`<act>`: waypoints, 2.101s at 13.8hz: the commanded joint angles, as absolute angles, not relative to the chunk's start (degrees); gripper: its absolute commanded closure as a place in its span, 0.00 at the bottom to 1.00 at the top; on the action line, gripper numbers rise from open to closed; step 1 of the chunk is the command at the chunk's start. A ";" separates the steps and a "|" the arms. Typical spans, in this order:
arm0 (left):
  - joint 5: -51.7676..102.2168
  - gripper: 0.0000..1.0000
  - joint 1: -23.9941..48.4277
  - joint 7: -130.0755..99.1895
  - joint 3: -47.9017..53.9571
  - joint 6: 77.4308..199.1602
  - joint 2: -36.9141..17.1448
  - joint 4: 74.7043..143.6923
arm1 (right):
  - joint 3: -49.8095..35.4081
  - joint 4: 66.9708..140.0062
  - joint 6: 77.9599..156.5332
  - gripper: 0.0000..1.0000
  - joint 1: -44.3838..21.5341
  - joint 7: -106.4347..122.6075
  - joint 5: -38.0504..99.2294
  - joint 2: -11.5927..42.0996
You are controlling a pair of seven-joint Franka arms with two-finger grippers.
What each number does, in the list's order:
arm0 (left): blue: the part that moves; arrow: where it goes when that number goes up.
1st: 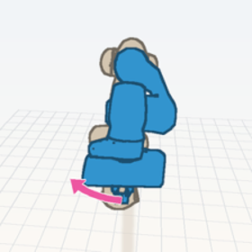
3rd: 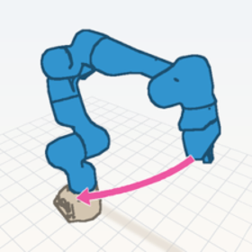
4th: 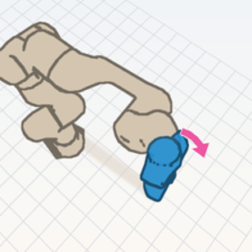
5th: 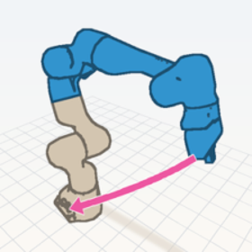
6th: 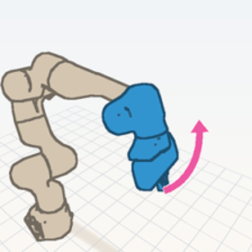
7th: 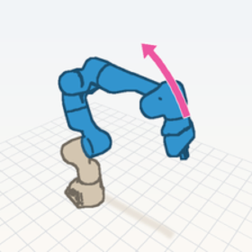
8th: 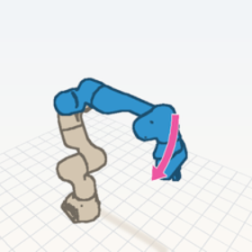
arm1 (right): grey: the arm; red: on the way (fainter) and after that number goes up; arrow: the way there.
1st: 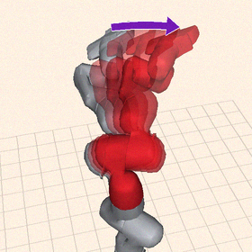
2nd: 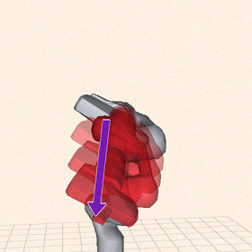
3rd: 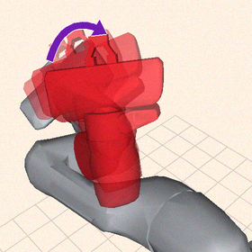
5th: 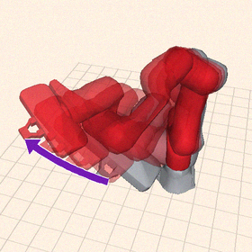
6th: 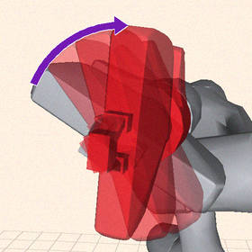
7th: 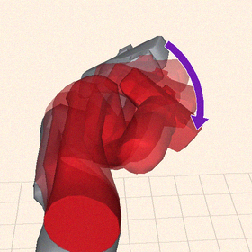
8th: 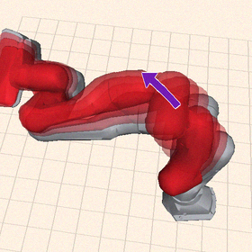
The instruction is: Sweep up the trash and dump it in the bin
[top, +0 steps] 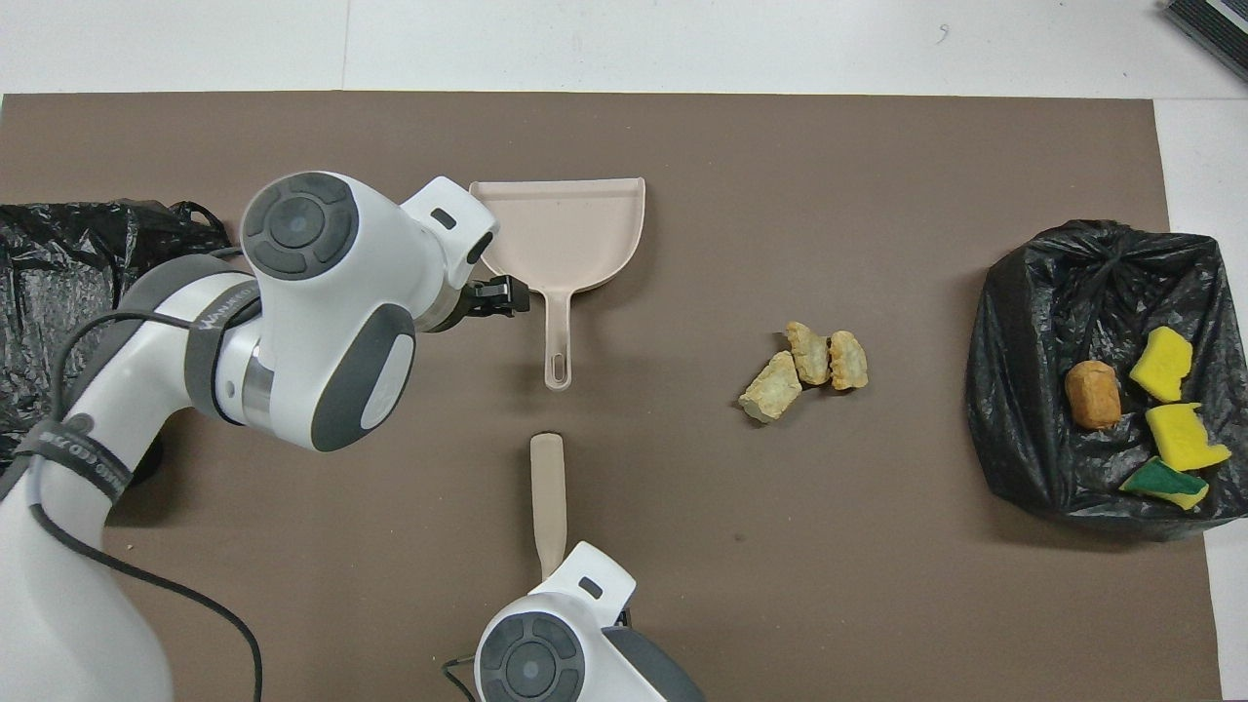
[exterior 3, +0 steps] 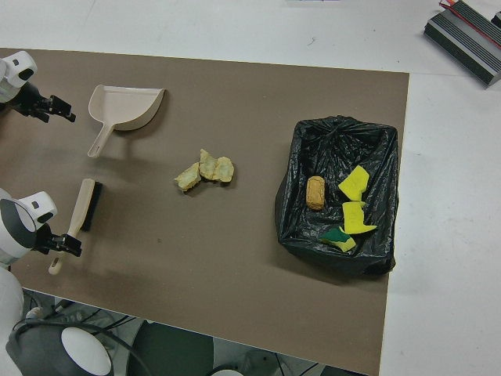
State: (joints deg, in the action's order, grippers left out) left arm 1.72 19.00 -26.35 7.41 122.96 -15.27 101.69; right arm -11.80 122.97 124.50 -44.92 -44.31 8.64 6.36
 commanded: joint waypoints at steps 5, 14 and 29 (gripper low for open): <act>0.97 0.00 24.16 -36.37 6.50 129.89 -18.10 103.01 | -11.87 125.60 128.75 0.22 -44.56 -42.54 10.37 6.23; 0.88 0.30 26.81 -38.50 6.50 131.31 -20.30 103.01 | -11.60 122.79 124.11 1.00 -43.60 -41.31 9.32 6.16; 0.97 1.00 17.15 -8.91 6.50 116.90 -11.78 102.30 | -11.51 125.24 104.41 1.00 -16.20 -23.99 -1.82 -8.97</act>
